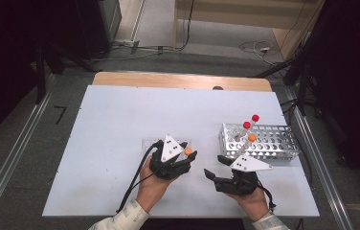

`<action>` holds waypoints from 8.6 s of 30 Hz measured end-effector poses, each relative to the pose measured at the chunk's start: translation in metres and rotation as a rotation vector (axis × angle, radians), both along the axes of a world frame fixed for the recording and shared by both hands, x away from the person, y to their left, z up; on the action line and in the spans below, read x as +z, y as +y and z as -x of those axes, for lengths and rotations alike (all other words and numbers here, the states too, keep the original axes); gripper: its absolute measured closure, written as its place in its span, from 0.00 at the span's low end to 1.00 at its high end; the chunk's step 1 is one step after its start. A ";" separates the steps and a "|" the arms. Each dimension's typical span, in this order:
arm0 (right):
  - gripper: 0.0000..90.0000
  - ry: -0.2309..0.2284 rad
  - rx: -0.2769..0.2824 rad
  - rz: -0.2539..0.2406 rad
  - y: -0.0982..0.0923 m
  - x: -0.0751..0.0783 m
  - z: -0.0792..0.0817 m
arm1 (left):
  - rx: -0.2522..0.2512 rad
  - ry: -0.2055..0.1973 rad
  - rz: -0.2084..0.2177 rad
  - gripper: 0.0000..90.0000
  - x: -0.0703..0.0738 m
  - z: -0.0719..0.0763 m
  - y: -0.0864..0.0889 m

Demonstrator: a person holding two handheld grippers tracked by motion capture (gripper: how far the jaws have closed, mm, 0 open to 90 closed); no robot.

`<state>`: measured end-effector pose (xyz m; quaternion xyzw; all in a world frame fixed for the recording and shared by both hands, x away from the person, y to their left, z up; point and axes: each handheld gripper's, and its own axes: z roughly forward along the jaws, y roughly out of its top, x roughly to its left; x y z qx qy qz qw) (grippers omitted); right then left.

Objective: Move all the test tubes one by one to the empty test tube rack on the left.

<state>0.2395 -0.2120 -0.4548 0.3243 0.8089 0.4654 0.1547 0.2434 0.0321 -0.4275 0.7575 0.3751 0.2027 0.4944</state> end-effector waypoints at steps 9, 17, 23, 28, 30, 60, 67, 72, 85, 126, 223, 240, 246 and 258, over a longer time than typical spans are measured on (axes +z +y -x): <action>0.35 -0.037 -0.091 -0.026 -0.022 0.009 0.000 | 0.093 0.002 0.044 0.25 0.013 0.003 0.020; 0.39 -0.071 -0.199 -0.035 -0.050 0.016 -0.002 | 0.190 0.006 0.034 0.19 0.009 -0.004 0.048; 0.41 -0.069 -0.270 -0.035 -0.067 0.016 -0.005 | 0.213 0.008 0.044 0.19 0.008 -0.004 0.059; 0.48 -0.080 -0.360 -0.026 -0.077 0.009 -0.017 | 0.221 0.008 0.056 0.19 0.009 -0.004 0.062; 0.51 -0.074 -0.377 -0.016 -0.078 0.005 -0.024 | 0.222 0.004 0.059 0.19 0.010 -0.004 0.063; 0.80 -0.166 -0.408 -0.101 -0.081 0.035 -0.031 | 0.225 0.006 0.059 0.19 0.010 -0.004 0.064; 0.80 -0.178 -0.358 -0.125 -0.076 0.045 -0.017 | 0.218 0.001 0.065 0.19 0.013 -0.002 0.064; 0.80 -0.162 -0.281 -0.119 -0.063 0.044 -0.008 | 0.206 0.003 0.073 0.18 0.015 0.000 0.062; 0.80 -0.071 -0.026 -0.085 -0.012 0.020 0.012 | 0.135 0.011 0.074 0.14 0.022 0.011 0.049; 0.80 -0.074 0.156 -0.025 0.047 0.007 0.023 | -0.167 0.006 0.006 0.71 0.016 0.040 0.000; 0.31 -0.012 0.044 -0.029 0.014 0.006 0.009 | 0.017 -0.032 0.004 0.78 0.006 0.005 0.025; 0.31 -0.016 0.038 -0.026 0.014 0.006 0.008 | 0.010 0.017 0.058 0.58 0.012 0.006 0.034; 0.31 -0.022 0.018 -0.028 0.011 0.007 0.007 | 0.069 -0.001 0.059 0.39 0.016 0.009 0.038; 0.31 -0.046 -0.090 -0.053 -0.016 0.015 0.002 | 0.156 -0.026 0.067 0.26 0.021 0.007 0.055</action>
